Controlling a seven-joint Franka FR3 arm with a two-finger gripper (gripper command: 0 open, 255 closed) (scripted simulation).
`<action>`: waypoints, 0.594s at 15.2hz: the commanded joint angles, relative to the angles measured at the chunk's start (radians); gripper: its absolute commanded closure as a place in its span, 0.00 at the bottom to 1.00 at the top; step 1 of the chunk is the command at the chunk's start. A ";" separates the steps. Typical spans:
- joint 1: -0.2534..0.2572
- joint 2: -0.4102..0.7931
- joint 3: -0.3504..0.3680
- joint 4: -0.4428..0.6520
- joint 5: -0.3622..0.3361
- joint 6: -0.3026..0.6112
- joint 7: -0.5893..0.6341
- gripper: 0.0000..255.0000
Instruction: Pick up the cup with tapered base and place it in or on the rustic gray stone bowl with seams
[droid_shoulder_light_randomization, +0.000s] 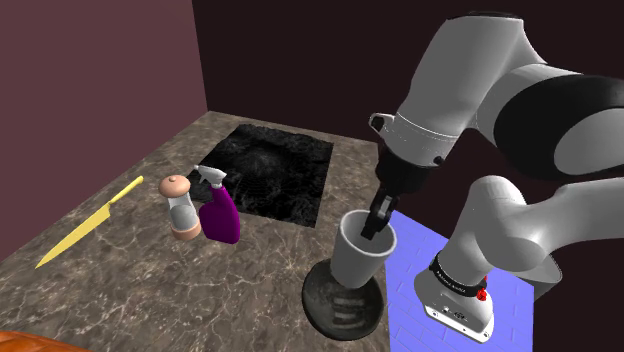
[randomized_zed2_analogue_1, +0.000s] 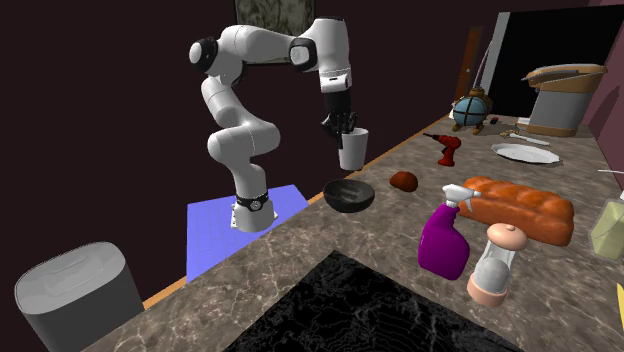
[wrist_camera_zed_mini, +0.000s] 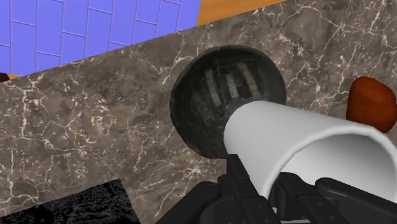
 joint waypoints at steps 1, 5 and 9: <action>0.003 0.001 0.009 -0.026 0.009 0.027 -0.004 1.00; 0.012 0.002 0.029 -0.077 0.030 0.079 -0.010 1.00; 0.021 0.008 0.050 -0.125 0.052 0.132 -0.016 1.00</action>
